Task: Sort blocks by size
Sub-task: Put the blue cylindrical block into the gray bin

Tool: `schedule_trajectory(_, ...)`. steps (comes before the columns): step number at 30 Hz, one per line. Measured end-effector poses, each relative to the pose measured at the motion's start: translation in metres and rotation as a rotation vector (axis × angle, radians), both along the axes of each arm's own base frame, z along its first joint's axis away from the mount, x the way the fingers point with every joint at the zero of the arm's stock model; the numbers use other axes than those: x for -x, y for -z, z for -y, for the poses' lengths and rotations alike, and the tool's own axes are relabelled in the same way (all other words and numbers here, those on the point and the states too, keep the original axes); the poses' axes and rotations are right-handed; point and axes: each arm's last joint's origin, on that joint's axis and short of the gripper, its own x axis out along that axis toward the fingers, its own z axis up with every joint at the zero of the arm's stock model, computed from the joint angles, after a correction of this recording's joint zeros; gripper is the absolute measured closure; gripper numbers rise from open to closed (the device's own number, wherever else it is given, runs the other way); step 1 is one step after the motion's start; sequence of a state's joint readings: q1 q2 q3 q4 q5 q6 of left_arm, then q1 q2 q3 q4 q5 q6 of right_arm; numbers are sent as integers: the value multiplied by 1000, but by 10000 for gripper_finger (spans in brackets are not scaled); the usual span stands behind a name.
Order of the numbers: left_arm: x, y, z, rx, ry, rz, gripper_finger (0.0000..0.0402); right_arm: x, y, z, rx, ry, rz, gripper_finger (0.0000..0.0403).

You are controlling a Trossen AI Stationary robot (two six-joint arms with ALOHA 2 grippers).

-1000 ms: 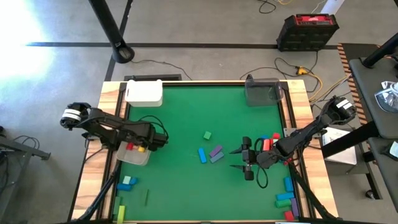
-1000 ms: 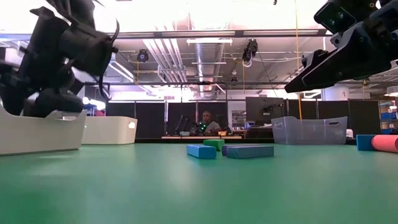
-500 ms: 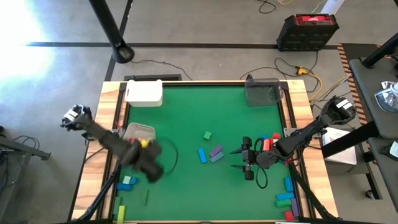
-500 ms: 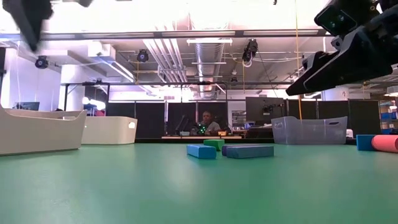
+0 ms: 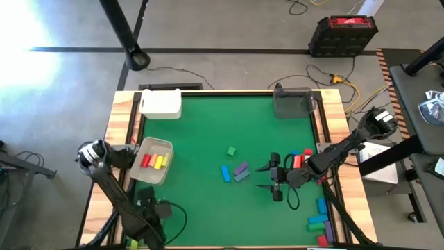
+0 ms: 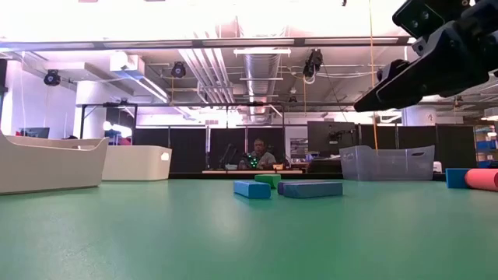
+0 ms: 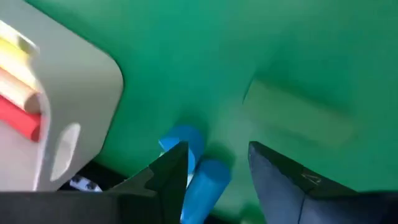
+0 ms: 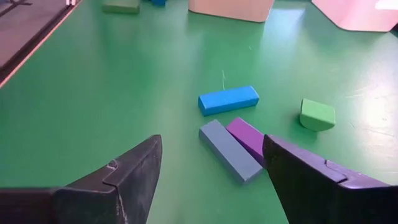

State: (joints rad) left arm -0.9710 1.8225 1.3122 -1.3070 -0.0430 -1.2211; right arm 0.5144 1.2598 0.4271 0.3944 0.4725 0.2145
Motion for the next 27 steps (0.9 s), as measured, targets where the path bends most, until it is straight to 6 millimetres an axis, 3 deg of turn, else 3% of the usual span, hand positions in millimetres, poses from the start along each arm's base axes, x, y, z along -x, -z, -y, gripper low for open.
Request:
schedule_trajectory(6, 8, 19, -1, 50, 80, -251, 262, 1, 1, 0, 1, -2, 2, 114)
schedule_trajectory(12, 12, 15, -6, 76, 84, -255, 269, 2, 3, 1, 7, -3, -4, 103)
schedule_trajectory(19, 17, 37, -9, 167, 84, -290, 270, 2, 3, 1, 7, -2, -4, 91)
schedule_trajectory(27, 24, 56, -20, 151, 85, -299, 270, 2, 3, 1, 8, -3, -5, 83)
